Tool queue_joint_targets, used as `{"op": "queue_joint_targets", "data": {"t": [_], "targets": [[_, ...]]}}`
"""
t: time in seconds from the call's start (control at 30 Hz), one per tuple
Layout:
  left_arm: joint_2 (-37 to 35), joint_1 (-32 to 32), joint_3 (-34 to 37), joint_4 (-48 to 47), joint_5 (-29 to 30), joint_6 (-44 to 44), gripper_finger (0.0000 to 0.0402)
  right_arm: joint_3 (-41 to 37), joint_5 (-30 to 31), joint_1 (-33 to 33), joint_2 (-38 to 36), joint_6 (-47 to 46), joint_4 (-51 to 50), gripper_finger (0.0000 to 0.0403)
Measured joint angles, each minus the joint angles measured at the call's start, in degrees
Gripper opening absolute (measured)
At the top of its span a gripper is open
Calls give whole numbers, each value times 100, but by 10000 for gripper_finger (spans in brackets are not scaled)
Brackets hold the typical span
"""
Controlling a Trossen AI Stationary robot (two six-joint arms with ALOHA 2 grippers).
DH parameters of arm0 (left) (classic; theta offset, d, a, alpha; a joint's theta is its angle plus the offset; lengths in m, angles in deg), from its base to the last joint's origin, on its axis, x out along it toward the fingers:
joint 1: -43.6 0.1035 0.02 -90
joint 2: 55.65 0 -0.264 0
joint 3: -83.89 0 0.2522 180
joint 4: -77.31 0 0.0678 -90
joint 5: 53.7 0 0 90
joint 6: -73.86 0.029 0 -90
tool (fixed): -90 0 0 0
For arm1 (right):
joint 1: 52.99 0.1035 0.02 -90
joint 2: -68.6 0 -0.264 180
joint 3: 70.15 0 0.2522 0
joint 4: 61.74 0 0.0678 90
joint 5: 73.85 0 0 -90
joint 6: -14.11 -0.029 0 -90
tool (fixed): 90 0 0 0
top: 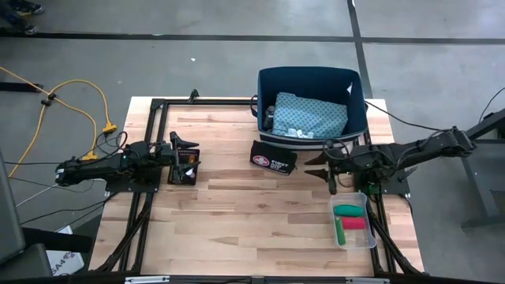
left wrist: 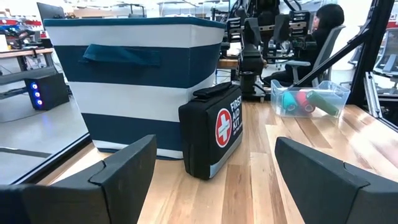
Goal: Pick & place medical supplies in basket/bin
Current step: Return to Home Position
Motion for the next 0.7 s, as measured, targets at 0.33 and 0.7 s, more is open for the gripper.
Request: {"op": "queue_joint_targets", "data": {"t": [0.33, 0.7], "targets": [[0, 0, 0, 2, 0, 2, 321, -495, 127, 0, -1024, 164, 2, 121], [0, 0, 0, 4, 0, 1, 321, -979, 81, 0, -2121, 266, 0, 121]]}}
